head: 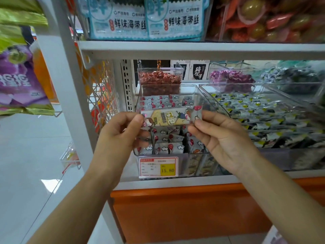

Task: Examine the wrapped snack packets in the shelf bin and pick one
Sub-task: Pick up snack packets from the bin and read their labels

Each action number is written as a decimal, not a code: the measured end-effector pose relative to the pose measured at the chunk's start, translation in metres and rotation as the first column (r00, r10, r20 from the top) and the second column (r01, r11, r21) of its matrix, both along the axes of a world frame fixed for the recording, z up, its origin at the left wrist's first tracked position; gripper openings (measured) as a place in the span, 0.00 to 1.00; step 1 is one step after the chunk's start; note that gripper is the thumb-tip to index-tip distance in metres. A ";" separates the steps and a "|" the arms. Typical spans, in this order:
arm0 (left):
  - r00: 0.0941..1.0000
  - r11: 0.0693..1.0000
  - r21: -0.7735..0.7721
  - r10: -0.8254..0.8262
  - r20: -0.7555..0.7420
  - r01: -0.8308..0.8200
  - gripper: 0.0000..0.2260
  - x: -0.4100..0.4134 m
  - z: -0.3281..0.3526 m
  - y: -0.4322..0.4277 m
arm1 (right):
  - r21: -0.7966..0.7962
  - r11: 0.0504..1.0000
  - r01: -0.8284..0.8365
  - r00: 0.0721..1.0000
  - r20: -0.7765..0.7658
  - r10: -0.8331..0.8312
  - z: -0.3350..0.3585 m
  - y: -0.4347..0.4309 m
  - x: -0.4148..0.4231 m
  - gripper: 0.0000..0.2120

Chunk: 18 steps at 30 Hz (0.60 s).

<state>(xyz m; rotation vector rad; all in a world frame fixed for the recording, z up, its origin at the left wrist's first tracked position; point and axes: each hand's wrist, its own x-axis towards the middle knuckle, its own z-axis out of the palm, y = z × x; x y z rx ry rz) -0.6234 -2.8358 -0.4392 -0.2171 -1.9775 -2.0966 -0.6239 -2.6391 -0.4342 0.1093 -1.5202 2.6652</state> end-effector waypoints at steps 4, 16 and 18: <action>0.996 0.975 0.209 -0.086 0.030 0.078 0.07 0.000 0.001 0.002 | -0.012 1.000 -0.029 1.000 -0.009 0.029 0.001 -0.003 0.000 0.07; 0.998 0.996 0.062 0.061 -0.004 -0.061 0.09 0.004 0.003 0.007 | -0.129 0.991 -0.030 0.997 0.068 0.039 -0.001 -0.007 -0.002 0.09; 0.999 0.998 0.025 0.050 0.004 -0.050 0.10 0.005 0.004 0.008 | -0.151 0.988 -0.017 0.996 0.082 0.029 0.000 -0.008 -0.003 0.09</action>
